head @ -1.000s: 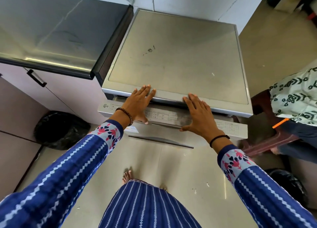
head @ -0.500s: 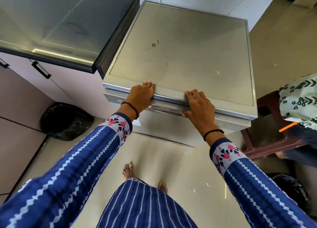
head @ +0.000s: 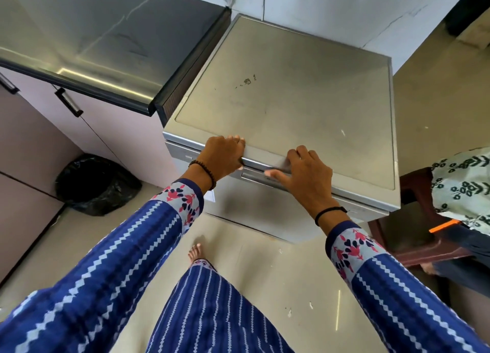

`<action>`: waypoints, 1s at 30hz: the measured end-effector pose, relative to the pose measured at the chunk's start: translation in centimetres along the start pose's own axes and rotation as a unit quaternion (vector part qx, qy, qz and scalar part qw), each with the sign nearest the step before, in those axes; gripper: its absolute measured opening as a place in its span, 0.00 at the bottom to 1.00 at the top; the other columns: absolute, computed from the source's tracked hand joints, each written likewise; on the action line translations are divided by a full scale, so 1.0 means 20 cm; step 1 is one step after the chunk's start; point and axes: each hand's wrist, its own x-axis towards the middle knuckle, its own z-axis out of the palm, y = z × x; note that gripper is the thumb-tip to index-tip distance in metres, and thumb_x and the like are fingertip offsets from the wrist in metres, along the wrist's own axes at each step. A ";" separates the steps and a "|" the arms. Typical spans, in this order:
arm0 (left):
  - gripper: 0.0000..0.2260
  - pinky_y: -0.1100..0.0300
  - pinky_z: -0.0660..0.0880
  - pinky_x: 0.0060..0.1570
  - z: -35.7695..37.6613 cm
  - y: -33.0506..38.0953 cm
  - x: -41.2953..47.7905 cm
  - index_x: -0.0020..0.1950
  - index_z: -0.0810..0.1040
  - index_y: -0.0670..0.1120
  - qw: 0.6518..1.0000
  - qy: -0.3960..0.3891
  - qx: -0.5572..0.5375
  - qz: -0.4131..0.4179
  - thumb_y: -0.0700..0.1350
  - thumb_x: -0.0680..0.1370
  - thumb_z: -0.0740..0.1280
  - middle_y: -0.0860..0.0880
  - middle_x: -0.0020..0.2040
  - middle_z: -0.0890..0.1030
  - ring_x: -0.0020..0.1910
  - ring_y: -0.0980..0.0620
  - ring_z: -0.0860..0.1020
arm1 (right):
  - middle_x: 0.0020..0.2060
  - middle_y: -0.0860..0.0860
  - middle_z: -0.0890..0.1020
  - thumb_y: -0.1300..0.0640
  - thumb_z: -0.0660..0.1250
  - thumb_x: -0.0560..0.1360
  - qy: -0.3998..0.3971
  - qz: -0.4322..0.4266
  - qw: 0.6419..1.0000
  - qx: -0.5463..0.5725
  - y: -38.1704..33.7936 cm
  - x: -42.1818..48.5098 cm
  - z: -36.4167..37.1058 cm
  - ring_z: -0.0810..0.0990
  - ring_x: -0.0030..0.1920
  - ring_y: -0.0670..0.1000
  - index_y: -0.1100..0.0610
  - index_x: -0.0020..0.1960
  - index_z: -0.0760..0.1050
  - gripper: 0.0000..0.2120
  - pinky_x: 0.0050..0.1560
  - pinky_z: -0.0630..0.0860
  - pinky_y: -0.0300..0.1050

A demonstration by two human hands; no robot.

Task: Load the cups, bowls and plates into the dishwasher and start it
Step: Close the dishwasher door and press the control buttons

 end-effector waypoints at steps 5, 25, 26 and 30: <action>0.21 0.58 0.68 0.43 -0.07 -0.12 0.03 0.58 0.78 0.53 0.988 -0.010 -0.154 -0.031 0.67 0.77 0.60 0.47 0.49 0.83 0.49 0.43 0.81 | 0.35 0.50 0.78 0.37 0.54 0.82 -0.023 0.011 0.999 0.031 -0.09 0.24 -0.07 0.77 0.32 0.55 0.57 0.42 0.76 0.26 0.31 0.62 0.41; 0.18 0.52 0.69 0.65 -0.72 -1.45 1.21 0.70 0.72 0.46 0.954 0.227 -0.184 -0.066 0.46 0.80 0.62 0.48 0.72 0.72 0.68 0.47 0.73 | 0.51 0.53 0.81 0.51 0.64 0.80 0.142 -0.088 0.984 0.059 -0.35 2.30 -0.37 0.82 0.41 0.57 0.57 0.57 0.77 0.11 0.39 0.76 0.45; 0.20 0.52 0.68 0.66 -0.77 -1.51 1.29 0.72 0.70 0.47 0.954 0.234 -0.177 -0.059 0.46 0.80 0.63 0.49 0.74 0.70 0.70 0.47 0.71 | 0.51 0.54 0.81 0.51 0.64 0.80 0.153 -0.088 0.983 0.053 -0.34 2.39 -0.41 0.82 0.41 0.57 0.58 0.57 0.77 0.11 0.38 0.75 0.44; 0.22 0.52 0.66 0.67 -0.92 -1.69 1.59 0.74 0.68 0.46 0.949 0.266 -0.160 -0.049 0.48 0.79 0.64 0.47 0.78 0.61 0.73 0.47 0.66 | 0.53 0.54 0.80 0.55 0.64 0.79 0.179 -0.082 0.980 0.040 -0.28 2.69 -0.51 0.81 0.44 0.57 0.59 0.56 0.76 0.10 0.38 0.69 0.42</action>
